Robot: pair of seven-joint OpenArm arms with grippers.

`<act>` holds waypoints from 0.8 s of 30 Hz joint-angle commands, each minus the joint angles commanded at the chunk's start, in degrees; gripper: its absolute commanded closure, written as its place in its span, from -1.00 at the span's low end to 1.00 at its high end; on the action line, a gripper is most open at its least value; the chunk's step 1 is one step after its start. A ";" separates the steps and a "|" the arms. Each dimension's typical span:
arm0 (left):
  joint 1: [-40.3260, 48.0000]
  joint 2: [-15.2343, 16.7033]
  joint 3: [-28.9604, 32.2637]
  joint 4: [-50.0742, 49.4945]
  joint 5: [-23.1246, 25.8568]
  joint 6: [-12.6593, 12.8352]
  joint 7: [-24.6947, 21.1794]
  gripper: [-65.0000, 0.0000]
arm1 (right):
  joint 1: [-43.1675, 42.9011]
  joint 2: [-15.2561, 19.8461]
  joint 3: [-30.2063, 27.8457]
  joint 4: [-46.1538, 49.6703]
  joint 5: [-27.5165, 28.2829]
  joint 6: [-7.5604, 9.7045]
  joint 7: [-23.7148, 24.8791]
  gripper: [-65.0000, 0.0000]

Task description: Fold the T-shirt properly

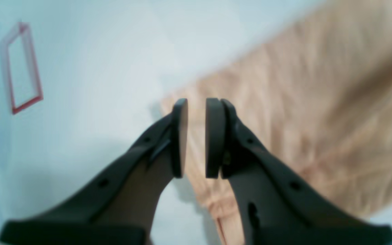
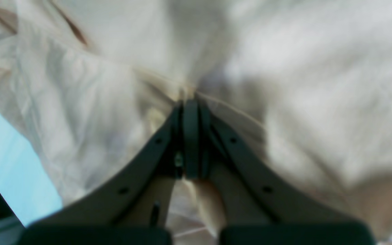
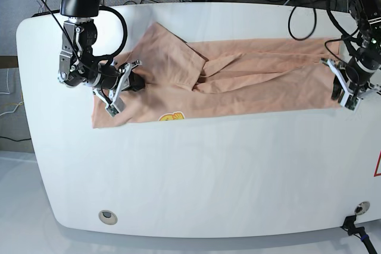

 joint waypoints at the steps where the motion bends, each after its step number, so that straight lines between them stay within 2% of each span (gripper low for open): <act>1: -0.18 0.09 0.09 0.00 0.00 0.00 0.79 0.77 | 0.09 0.00 0.70 0.18 0.79 0.00 -0.09 1.00; 7: -1.23 2.20 0.88 0.09 0.09 0.00 1.32 0.77 | 1.23 -0.09 1.14 5.71 7.91 0.00 -3.78 1.00; 12: -1.23 3.34 0.88 -0.09 0.35 0.00 0.97 0.77 | 1.14 -2.90 1.14 13.01 8.00 0.00 -5.27 1.00; 16: -1.23 3.43 0.88 -0.18 0.35 0.00 0.97 0.77 | 0.00 -3.25 -0.62 18.90 8.09 0.00 -5.10 1.00; 18: -1.14 3.43 0.70 -0.18 0.35 0.00 0.97 0.77 | -0.35 -3.25 -3.08 22.07 8.09 -1.54 -5.01 1.00; 21: -0.53 3.34 -0.62 0.00 0.35 0.00 0.97 0.77 | -1.41 -3.16 -3.60 25.05 8.09 -3.56 -5.01 1.00; 24: 0.44 3.34 -2.81 0.00 0.35 0.00 0.97 0.77 | -1.58 -3.08 -3.60 25.14 8.00 -3.56 -5.01 1.00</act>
